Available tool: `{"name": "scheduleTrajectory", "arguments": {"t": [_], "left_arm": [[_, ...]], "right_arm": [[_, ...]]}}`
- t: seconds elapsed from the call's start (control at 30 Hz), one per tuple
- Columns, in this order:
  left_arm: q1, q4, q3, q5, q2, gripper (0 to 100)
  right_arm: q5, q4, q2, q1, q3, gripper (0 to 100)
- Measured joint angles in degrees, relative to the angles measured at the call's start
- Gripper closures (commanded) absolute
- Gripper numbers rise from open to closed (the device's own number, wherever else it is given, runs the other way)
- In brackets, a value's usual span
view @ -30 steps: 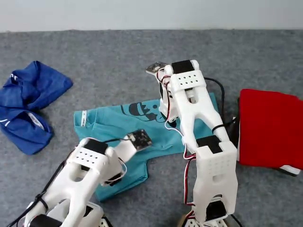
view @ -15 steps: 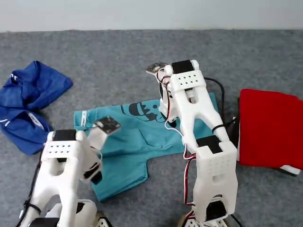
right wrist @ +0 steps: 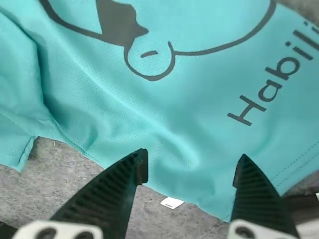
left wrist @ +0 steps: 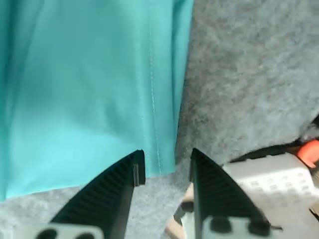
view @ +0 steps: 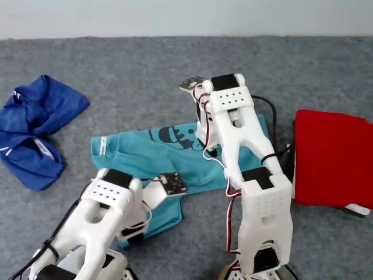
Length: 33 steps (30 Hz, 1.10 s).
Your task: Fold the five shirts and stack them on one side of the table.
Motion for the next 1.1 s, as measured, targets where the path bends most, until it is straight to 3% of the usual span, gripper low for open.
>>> {"name": "scheduleTrajectory", "arguments": {"t": [0.37,0.53,0.77,1.1], "left_arm": [[-0.2,-4.1,0.7,0.3,5.2,85],[-0.5,-8.6,-1.8,0.3,16.0,95],[-0.3,-3.6,-10.6,0.3,27.6,97],[-0.4,1.5,-12.1,0.3,26.1,97]], "right_arm": [[0.0,0.0,0.0,0.0,0.0,71.8],[0.0,0.0,0.0,0.0,0.0,71.8],[0.0,0.0,0.0,0.0,0.0,71.8],[0.0,0.0,0.0,0.0,0.0,71.8]]}}
